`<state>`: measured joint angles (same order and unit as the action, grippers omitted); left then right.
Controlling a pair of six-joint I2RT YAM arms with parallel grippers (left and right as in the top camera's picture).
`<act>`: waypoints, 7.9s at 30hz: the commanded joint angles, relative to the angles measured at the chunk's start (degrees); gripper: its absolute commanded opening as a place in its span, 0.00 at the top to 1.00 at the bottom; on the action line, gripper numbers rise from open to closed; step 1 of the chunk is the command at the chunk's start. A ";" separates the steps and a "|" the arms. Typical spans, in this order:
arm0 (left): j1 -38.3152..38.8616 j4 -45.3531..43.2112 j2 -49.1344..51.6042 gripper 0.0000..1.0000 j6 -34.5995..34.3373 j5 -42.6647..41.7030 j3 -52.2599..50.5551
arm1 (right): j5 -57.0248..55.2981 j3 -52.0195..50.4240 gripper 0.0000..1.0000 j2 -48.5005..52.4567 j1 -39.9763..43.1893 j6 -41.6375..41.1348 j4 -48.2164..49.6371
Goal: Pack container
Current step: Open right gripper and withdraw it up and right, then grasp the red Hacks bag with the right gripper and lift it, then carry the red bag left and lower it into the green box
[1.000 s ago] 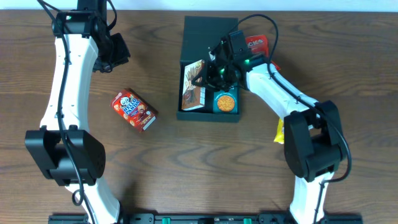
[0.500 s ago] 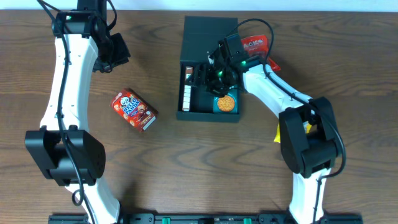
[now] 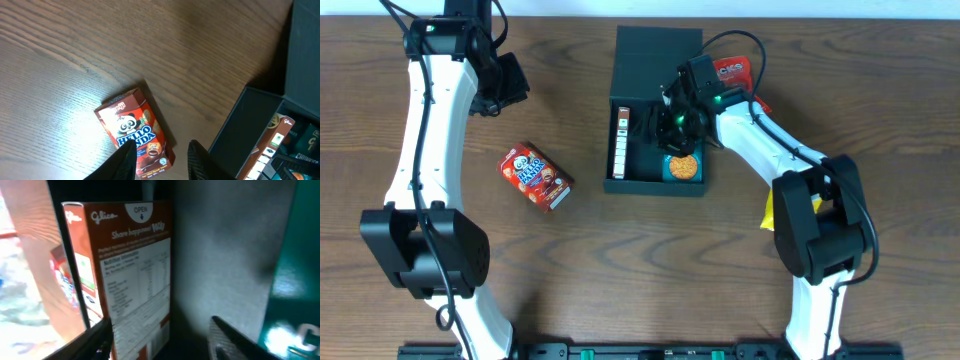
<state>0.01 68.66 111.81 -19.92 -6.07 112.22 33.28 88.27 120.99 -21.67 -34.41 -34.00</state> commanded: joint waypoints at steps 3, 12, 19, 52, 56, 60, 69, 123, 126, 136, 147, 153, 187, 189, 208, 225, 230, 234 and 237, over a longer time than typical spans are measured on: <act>-0.42 0.07 0.15 0.65 -0.63 -0.57 0.44 | -7.87 2.93 0.92 -6.80 -0.35 8.04 -1.73; -0.42 -0.33 0.15 0.64 -0.66 -0.59 0.44 | -9.97 2.91 0.99 -9.07 -6.21 17.97 -1.27; -0.42 -0.15 0.15 0.64 -0.68 -0.61 0.44 | -14.97 2.91 0.99 -8.33 -8.74 19.08 0.00; -0.42 -0.35 0.15 0.64 -0.70 -0.61 0.44 | -17.62 2.89 0.99 -1.18 -10.95 22.29 -0.11; -0.42 -0.35 0.15 0.64 -0.70 -0.61 0.44 | -21.77 2.89 0.99 -1.18 -10.93 22.29 -1.90; -0.42 -0.35 0.15 0.64 -0.70 -0.61 0.44 | -24.22 2.89 0.99 -1.16 -10.88 22.29 -3.80; -0.42 -0.35 0.15 0.64 -0.70 -0.61 0.44 | -35.54 2.89 0.99 -1.18 -10.88 22.29 -9.44; -0.42 -1.20 0.15 0.61 -0.92 -0.61 0.44 | -14.84 19.67 0.45 14.34 23.10 28.06 -4.00; -0.42 -1.20 0.15 0.61 -1.16 -0.63 0.44 | -14.78 19.67 0.66 14.34 23.10 28.04 -4.00; -0.42 -1.14 0.15 0.62 -1.53 -1.05 0.44 | -13.16 19.69 0.99 14.34 23.10 28.04 -4.79; -0.42 0.04 0.15 0.62 -1.53 -1.03 0.44 | -10.75 29.86 0.99 14.29 23.15 26.77 -12.96; -0.42 0.04 0.15 0.62 -1.53 -1.03 0.44 | -10.23 35.36 0.99 14.29 22.93 26.75 -18.60; -0.42 1.36 0.15 0.63 -1.46 -0.98 0.44 | 5.22 63.34 0.99 12.55 17.38 28.30 -53.09; -0.42 1.79 0.15 0.63 -1.46 -0.98 0.44 | 2.16 63.34 0.99 10.97 16.72 28.26 -54.38; -0.42 0.42 0.15 0.62 1.09 2.21 0.44 | -1.77 24.81 0.99 -13.70 14.88 24.41 -36.44; -0.42 0.83 0.15 0.60 1.09 1.99 0.44 | -4.94 2.80 0.98 -14.56 2.58 -5.99 -6.60; -0.42 0.74 0.15 0.60 1.11 2.01 0.44 | -4.79 -2.19 0.98 -14.56 1.88 -16.33 -1.88; -0.42 0.70 0.15 0.60 1.57 2.01 0.44 | -4.35 -5.42 0.98 -14.56 0.57 -17.94 2.34; -0.42 0.68 0.15 0.60 1.57 2.01 0.44 | -4.44 -6.03 0.98 -14.56 -0.66 -18.78 4.11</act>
<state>-0.01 69.06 111.81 -19.40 -4.91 112.22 28.42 82.21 107.15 -20.78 -49.87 -30.83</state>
